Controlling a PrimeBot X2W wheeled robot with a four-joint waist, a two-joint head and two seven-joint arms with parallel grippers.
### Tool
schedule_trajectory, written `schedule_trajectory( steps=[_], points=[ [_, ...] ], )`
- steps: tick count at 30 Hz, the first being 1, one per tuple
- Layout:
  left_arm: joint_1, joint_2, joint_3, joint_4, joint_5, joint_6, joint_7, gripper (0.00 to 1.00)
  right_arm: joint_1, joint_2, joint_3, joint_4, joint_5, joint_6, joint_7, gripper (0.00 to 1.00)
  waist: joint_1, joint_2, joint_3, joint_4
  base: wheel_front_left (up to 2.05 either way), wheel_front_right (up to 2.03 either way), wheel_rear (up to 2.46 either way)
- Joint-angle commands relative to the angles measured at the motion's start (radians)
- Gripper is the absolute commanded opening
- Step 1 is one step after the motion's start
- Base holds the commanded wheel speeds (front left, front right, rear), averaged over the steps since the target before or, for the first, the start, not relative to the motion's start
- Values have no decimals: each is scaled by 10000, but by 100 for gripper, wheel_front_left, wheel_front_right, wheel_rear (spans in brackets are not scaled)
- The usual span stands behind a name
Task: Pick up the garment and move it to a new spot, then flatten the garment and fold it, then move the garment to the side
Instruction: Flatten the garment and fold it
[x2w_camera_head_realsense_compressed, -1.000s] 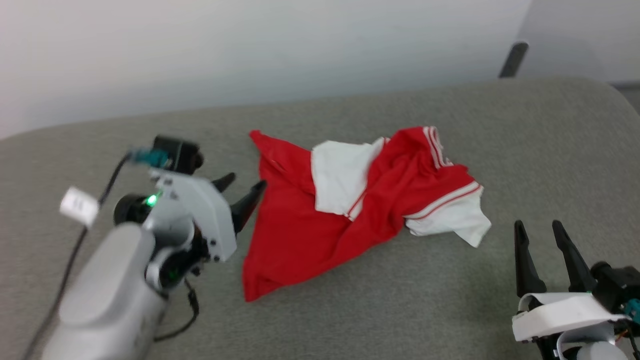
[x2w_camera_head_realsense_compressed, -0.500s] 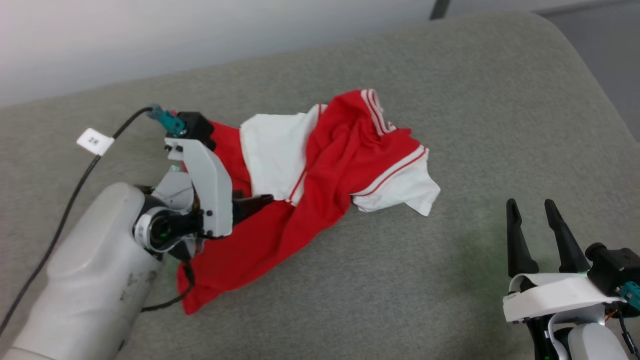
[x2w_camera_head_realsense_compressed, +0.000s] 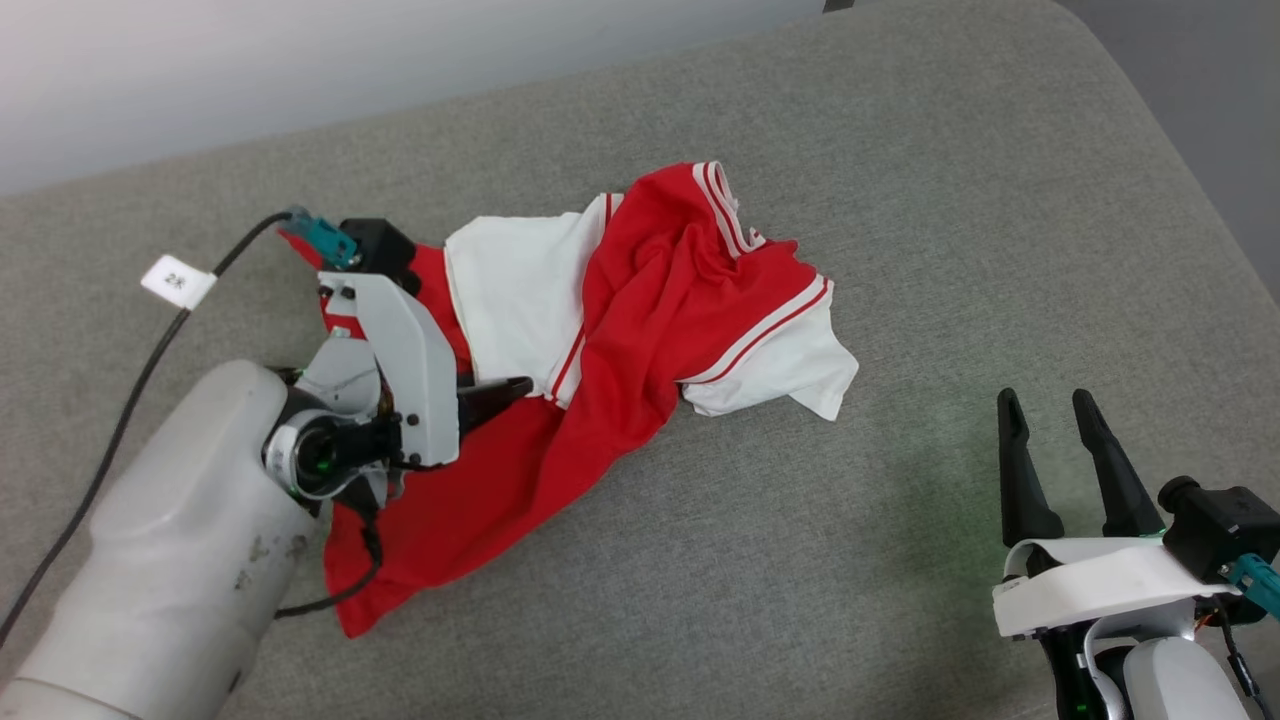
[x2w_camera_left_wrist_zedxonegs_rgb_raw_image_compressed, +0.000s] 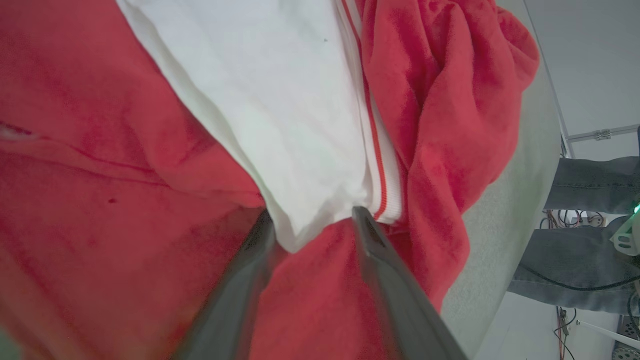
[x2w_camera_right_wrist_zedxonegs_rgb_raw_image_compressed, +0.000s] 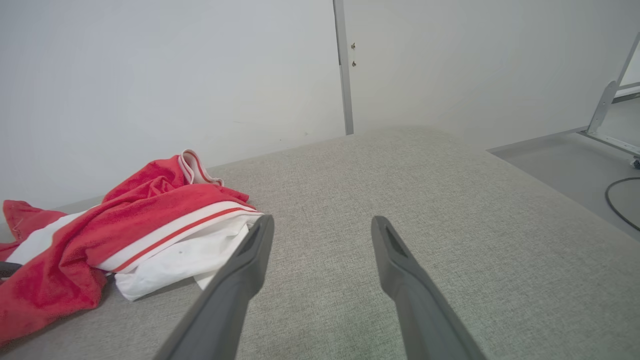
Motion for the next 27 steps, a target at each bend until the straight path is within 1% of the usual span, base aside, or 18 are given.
schedule_trajectory(
  steps=[1,3,7,8,9,14,18,22,27],
  points=[
    [-117,11,-81,44,-48,-24,-88,70,-17,28,54,27,39,-7,-4,100,0,0,-36,27,0,0,0],
    [-190,-6,-160,76,-125,-24,-182,52,-9,26,107,42,52,-7,-4,100,0,0,-64,34,0,0,0],
    [-224,-5,-332,94,-288,-24,-335,24,32,27,160,49,50,-7,-4,100,0,0,-96,32,0,0,0],
    [-257,-8,-377,104,-302,-24,-360,3,47,27,161,46,58,-7,-4,100,0,0,-96,37,0,0,0],
    [-294,-4,-419,125,-310,-24,-406,0,60,27,164,45,65,-7,-4,100,0,0,-98,44,0,0,0],
    [-488,60,-472,219,-393,-24,-732,0,207,27,50,75,24,-7,-4,100,0,0,-222,201,0,0,0],
    [-630,328,-389,101,-486,-24,-984,0,308,29,-19,111,-51,-7,-6,100,0,0,-390,482,0,0,0],
    [-614,893,-221,110,-369,-7,-1223,0,349,26,-1,134,-118,-7,-4,100,0,0,-525,777,0,0,0],
    [-300,1694,94,298,-213,261,-1679,0,340,23,12,150,-216,-7,-4,100,0,0,-608,1071,0,0,0]
  ],
)
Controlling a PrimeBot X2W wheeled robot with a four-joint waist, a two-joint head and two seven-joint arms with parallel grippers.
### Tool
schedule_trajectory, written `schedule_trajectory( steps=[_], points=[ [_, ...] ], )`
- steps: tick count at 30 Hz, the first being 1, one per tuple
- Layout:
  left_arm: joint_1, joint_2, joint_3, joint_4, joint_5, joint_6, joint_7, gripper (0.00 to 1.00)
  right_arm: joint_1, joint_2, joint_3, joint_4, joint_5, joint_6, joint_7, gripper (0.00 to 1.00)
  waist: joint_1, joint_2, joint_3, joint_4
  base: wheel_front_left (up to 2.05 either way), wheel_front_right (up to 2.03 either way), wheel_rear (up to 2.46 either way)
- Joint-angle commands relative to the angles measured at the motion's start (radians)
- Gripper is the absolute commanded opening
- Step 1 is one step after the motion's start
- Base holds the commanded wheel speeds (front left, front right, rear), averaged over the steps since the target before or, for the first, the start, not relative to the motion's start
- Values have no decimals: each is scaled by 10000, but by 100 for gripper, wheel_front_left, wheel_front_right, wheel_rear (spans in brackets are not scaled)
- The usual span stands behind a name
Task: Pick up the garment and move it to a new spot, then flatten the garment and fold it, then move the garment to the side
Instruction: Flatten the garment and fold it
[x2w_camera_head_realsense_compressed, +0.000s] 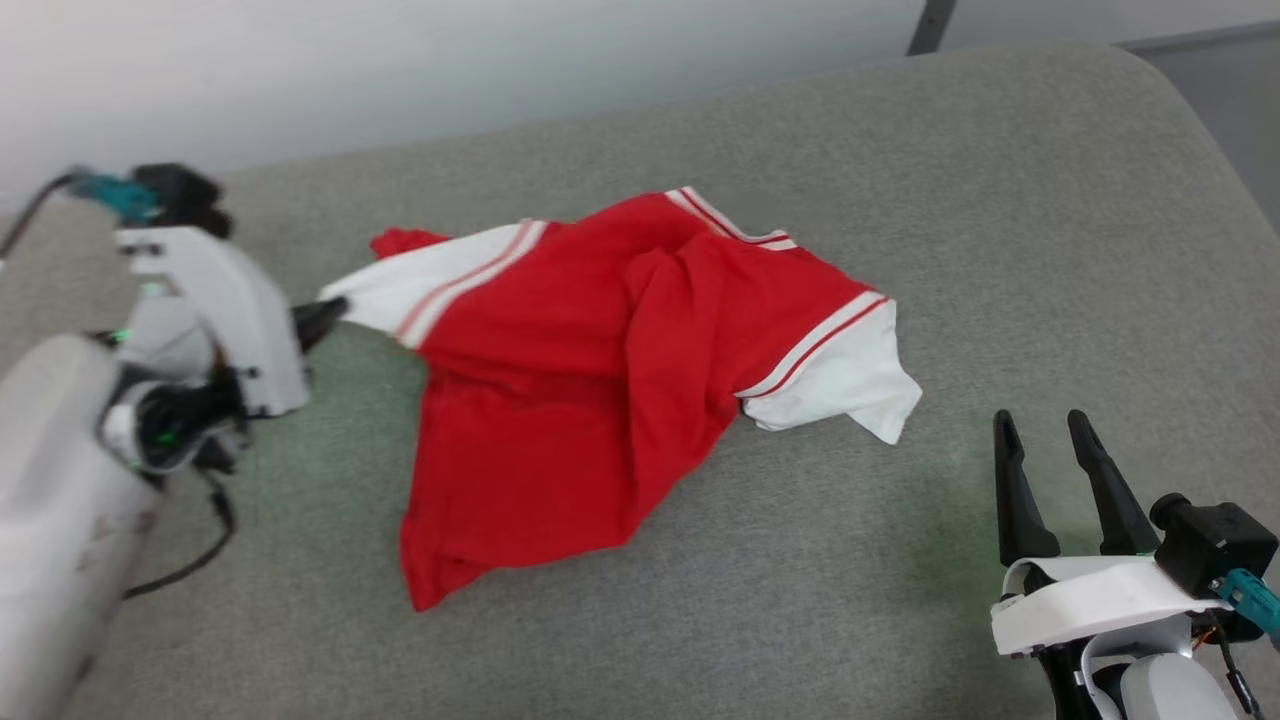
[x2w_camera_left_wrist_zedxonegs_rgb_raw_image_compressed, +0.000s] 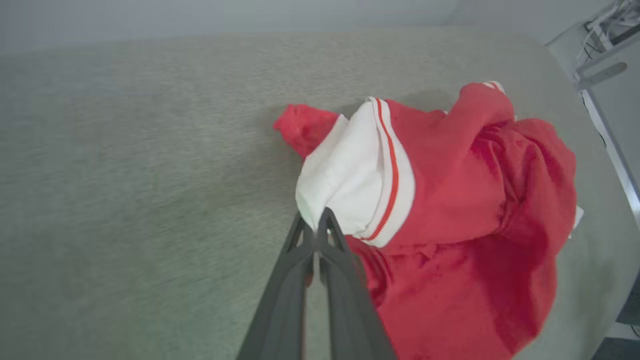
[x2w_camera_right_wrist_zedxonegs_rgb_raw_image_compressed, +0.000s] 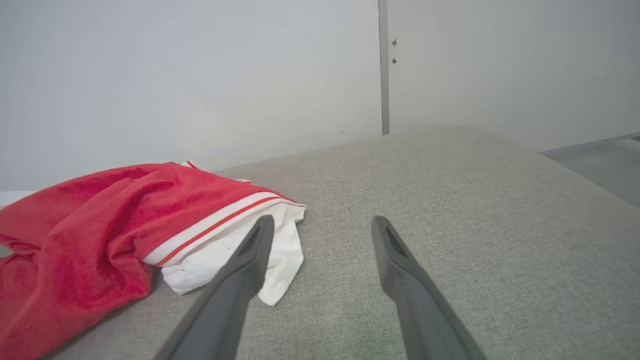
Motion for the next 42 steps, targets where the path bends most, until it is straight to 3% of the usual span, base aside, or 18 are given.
schedule_trajectory(
  steps=[1,10,16,24,26,27,28,32,37,42],
  points=[
    [250,288,177,80,71,175,-273,0,113,16,-2,16,-71,-7,-4,100,0,0,-87,216,0,0,0],
    [1227,1383,129,587,750,1024,-1059,0,128,18,-151,29,-294,-7,-4,100,0,0,-73,467,0,0,0],
    [1687,1646,-332,1245,1511,1693,-1326,0,0,-14,-126,31,-388,-7,-4,100,0,0,4,494,0,0,0],
    [1766,1207,-107,1433,1108,1428,-1849,0,-17,-182,-66,92,-481,-7,-4,100,0,0,-39,605,0,0,0],
    [1898,1028,49,1526,897,1302,-2044,31,18,-251,39,152,-491,-7,-4,100,0,0,-133,647,0,0,0],
    [1964,1007,90,1557,865,1263,-2187,56,22,-304,92,189,-505,-7,-4,100,0,0,-195,679,0,0,0],
    [2026,999,144,1592,814,1231,-2339,100,24,-362,158,224,-516,-7,-5,100,0,0,-245,710,0,0,0],
    [2445,738,422,1496,566,1083,-3253,100,52,-687,364,460,-469,-7,-4,100,0,0,-506,942,0,0,0],
    [3352,390,811,800,440,948,-5114,100,-176,-1272,990,902,-73,-7,155,100,0,0,-729,1440,0,0,0],
    [4582,-9,856,-316,861,1294,-7103,100,-623,-2097,1906,1036,465,-7,1019,100,0,0,-797,2082,0,0,0]
  ],
)
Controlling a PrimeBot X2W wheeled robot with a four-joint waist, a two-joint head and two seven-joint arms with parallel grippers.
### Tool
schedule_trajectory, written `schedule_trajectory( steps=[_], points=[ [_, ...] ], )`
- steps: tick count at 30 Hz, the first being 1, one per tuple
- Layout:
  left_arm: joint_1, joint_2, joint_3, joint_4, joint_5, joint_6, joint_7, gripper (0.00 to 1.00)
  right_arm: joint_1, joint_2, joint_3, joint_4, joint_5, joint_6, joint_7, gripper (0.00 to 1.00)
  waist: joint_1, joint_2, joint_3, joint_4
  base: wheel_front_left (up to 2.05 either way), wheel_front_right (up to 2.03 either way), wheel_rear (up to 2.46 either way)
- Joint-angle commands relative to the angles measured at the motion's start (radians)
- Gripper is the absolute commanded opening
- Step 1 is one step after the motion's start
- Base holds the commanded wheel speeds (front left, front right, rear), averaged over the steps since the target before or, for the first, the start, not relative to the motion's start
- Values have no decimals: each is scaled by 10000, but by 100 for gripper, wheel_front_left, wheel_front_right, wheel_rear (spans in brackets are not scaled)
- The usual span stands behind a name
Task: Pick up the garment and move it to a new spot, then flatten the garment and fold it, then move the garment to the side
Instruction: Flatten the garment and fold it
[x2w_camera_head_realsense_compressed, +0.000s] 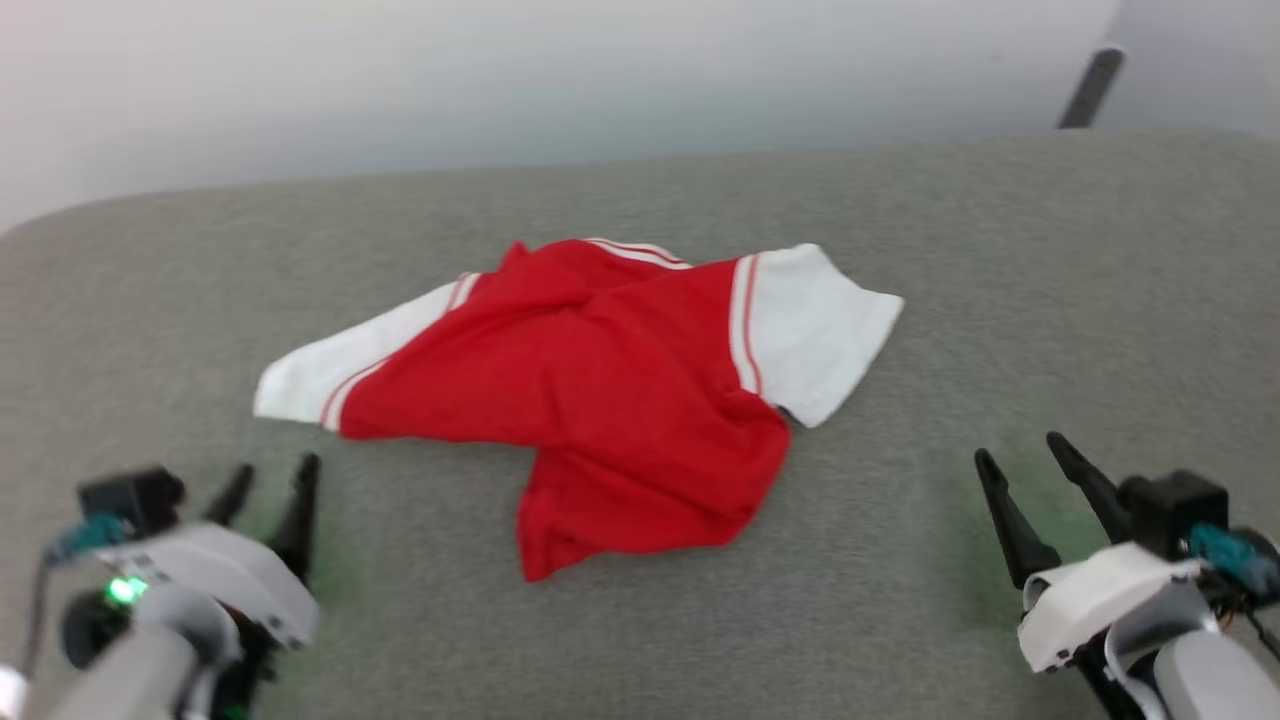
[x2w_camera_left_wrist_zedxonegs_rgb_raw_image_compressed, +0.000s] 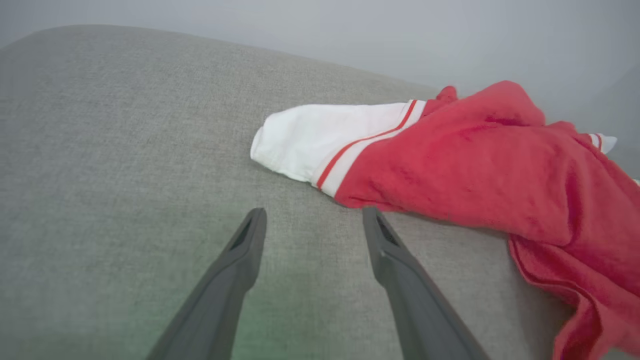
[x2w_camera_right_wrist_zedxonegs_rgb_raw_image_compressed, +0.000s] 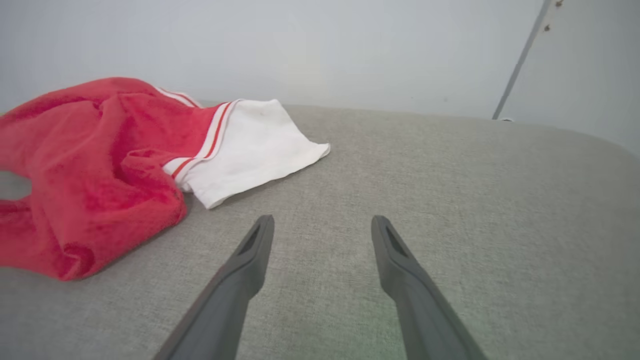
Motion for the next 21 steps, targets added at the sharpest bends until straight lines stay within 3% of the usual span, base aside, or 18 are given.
schedule_trajectory(
  steps=[1,8,14,21],
  points=[
    [361,-167,13,-273,122,154,-317,100,-255,-262,322,-33,239,-7,297,100,0,0,-95,568,0,0,0],
    [1692,-1048,731,-2074,1497,917,-842,100,-1656,-1887,1621,-279,1455,-7,2285,100,0,0,163,1617,0,0,0],
    [2598,-1940,1774,-3486,2923,671,-827,100,-3402,-3269,3077,-108,3007,-7,4390,100,0,0,731,2436,0,0,0],
    [2505,-2768,2398,-3830,4085,-57,-830,100,-5854,-4544,4860,477,4369,-7,6331,100,0,0,1738,3237,0,0,0]
  ],
)
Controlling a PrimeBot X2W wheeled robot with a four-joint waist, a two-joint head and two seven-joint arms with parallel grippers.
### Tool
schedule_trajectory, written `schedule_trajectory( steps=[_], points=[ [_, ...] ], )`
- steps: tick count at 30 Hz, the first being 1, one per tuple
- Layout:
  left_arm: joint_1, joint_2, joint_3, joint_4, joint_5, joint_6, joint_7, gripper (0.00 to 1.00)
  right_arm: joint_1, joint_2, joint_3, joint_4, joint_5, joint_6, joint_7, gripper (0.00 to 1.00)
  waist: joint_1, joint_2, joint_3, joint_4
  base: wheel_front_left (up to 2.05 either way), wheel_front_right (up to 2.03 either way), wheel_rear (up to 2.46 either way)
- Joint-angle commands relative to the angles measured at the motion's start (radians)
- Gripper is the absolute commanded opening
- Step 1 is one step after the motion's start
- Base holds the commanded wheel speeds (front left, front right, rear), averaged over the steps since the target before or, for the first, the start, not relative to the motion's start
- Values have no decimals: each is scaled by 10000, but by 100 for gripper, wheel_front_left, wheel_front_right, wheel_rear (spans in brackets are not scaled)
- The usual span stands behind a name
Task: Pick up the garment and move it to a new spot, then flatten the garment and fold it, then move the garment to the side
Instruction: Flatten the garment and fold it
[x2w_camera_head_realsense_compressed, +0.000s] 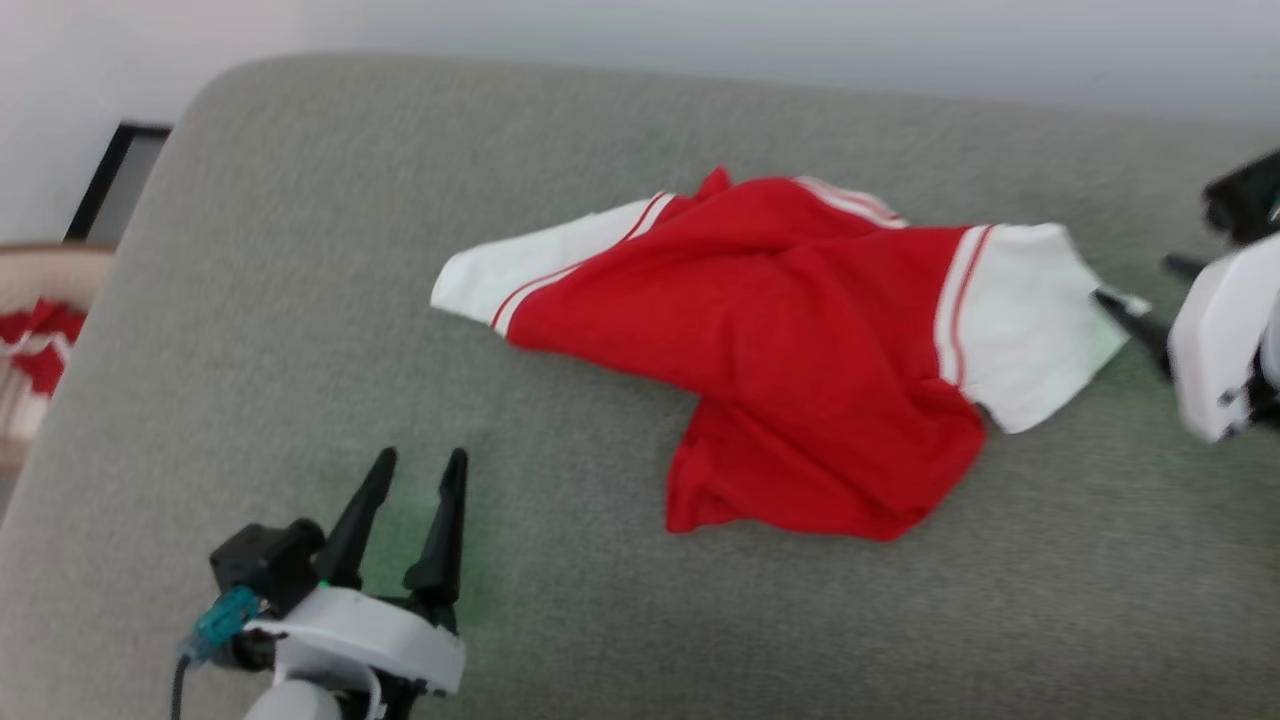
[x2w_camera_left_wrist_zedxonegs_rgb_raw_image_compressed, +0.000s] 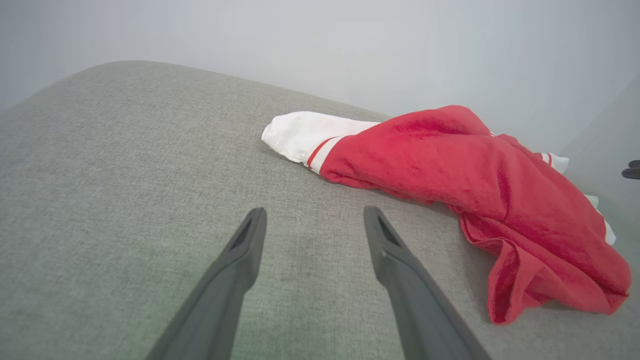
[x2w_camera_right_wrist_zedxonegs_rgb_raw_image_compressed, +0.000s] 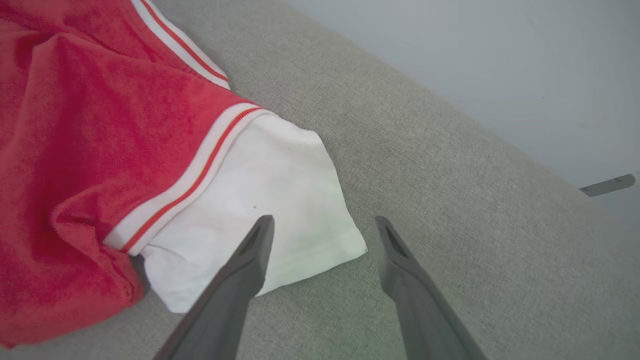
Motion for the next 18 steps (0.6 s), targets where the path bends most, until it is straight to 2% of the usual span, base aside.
schedule_trajectory(
  steps=[1,9,12,16,17,18],
  points=[
    [-204,-187,104,46,205,-189,-1,100,-553,-217,384,147,212,-7,290,100,0,0,933,822,0,0,0],
    [-875,-949,449,461,875,-999,-2,100,-2512,-1077,2267,743,765,-7,1343,100,0,0,1934,1557,0,0,0],
    [-1022,-1142,631,510,1061,-1183,-1,100,-2890,-1264,3013,900,962,-7,1514,100,0,0,2121,1665,0,0,0],
    [-1129,-1227,892,497,1283,-1317,-3,100,-2852,-1204,3979,862,1707,1,1734,100,0,0,2191,1673,0,0,0],
    [-1176,-1202,929,478,1345,-1351,-1,100,-2838,-1207,4202,807,1866,7,1780,91,0,0,2192,1645,0,0,0],
    [-1252,-1156,941,456,1411,-1375,-1,100,-2831,-1216,4433,751,2036,26,1838,55,0,0,2190,1608,0,0,0]
  ],
)
